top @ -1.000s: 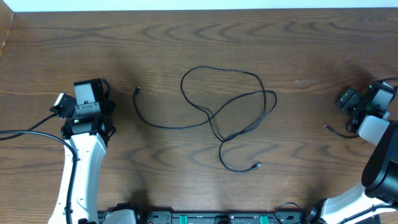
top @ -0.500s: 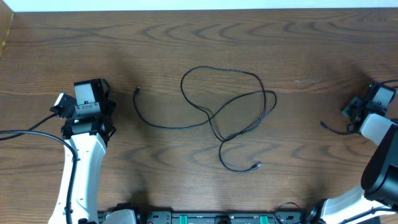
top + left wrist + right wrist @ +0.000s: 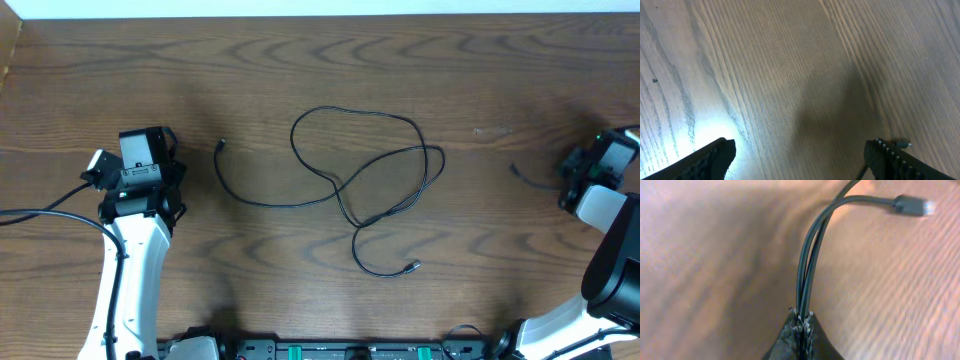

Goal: Untangle cables

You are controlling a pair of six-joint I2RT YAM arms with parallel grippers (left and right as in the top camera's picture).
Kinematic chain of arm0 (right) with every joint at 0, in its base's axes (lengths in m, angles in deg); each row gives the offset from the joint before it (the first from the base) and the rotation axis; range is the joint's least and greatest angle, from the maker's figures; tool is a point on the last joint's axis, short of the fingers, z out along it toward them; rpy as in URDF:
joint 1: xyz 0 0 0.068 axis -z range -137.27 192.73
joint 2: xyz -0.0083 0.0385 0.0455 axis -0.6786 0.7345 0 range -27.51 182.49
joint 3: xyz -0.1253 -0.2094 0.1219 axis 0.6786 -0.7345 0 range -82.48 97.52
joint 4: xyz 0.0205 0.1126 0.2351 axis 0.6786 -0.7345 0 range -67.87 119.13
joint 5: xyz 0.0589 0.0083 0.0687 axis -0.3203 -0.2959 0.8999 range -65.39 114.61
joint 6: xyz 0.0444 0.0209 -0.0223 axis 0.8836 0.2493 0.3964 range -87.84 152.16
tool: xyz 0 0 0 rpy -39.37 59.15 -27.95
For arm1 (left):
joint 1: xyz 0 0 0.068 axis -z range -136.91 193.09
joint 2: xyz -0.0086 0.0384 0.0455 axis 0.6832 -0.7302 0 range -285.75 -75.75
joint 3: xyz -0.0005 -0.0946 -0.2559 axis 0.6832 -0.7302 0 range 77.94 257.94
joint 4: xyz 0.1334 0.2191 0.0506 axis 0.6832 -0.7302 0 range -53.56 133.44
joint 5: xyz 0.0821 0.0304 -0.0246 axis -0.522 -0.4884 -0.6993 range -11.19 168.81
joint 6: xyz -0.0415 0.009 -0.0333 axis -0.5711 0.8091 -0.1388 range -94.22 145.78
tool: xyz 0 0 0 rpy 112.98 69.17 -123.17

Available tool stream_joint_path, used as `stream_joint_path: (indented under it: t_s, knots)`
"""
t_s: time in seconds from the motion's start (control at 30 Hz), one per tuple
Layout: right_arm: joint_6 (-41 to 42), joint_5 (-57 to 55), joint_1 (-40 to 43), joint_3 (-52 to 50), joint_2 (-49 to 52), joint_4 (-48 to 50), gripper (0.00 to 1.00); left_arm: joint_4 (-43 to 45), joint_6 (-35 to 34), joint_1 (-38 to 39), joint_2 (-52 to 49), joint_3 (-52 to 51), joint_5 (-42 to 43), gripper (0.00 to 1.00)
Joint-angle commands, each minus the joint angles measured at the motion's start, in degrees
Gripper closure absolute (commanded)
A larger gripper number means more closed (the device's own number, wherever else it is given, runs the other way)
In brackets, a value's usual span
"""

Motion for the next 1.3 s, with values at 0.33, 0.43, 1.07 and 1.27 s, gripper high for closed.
stream_joint_path:
  t_s: [0.33, 0.43, 1.07, 1.27]
  knots:
    - [-6.0, -0.5, 2.3, 19.4, 13.7, -5.6, 0.99, -0.2, -0.3, -0.2, 0.3, 0.0, -0.3, 0.13]
    - [-7.9, -0.5, 3.5, 25.6, 15.4, -10.1, 0.99, -0.1, -0.3, -0.2, 0.3, 0.0, -0.3, 0.13]
    - [-17.1, -0.5, 10.7, 42.9, 16.3, -26.3, 0.58, -0.2, -0.3, -0.2, 0.3, 0.0, -0.3, 0.13]
    - [-16.9, 3.2, 10.6, 42.9, 16.4, -28.2, 0.01, -0.2, -0.3, -0.2, 0.3, 0.0, -0.3, 0.13]
